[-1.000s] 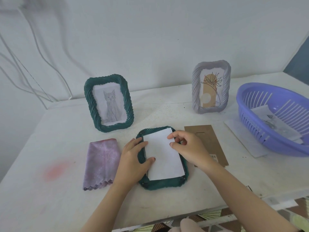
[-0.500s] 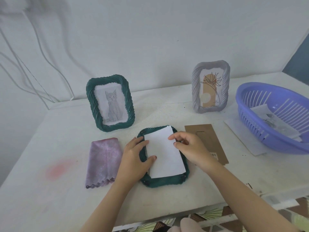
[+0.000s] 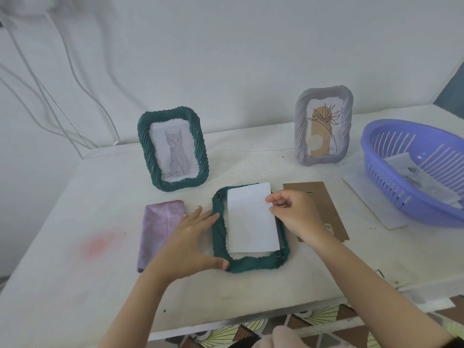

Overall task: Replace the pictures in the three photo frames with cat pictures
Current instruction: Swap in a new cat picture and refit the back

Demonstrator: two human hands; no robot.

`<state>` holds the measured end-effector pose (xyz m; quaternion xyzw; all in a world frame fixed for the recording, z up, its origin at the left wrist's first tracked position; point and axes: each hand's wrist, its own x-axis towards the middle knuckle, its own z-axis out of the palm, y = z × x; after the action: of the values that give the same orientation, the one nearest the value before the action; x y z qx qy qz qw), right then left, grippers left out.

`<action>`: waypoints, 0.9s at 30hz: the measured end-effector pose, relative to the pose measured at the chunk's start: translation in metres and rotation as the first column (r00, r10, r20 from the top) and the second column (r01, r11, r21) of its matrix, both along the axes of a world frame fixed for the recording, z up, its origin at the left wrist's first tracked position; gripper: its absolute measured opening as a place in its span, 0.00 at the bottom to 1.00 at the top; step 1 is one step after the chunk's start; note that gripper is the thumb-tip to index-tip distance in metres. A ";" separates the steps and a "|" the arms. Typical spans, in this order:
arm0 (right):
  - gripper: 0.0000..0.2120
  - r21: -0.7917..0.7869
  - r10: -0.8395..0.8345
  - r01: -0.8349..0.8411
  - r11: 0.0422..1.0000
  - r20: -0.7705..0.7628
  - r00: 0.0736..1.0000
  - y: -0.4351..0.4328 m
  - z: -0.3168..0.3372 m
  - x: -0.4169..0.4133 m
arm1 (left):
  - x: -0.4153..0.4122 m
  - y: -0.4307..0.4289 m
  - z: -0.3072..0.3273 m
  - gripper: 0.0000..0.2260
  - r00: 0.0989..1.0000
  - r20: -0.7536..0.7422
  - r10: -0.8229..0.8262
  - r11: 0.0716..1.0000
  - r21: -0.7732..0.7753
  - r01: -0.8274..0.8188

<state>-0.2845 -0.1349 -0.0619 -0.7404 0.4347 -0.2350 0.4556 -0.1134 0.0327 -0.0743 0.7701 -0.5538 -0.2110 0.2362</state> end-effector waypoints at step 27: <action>0.12 0.025 0.020 -0.021 0.999 0.028 0.999 0.011 0.005 0.001 | 0.002 0.004 0.000 0.53 0.997 -0.005 -0.076 0.997 0.032 0.076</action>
<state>-0.2838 -0.1244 -0.0567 -0.7356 0.4236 -0.2351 0.4735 -0.1111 0.0367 -0.0745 0.7517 -0.5790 -0.2299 0.2165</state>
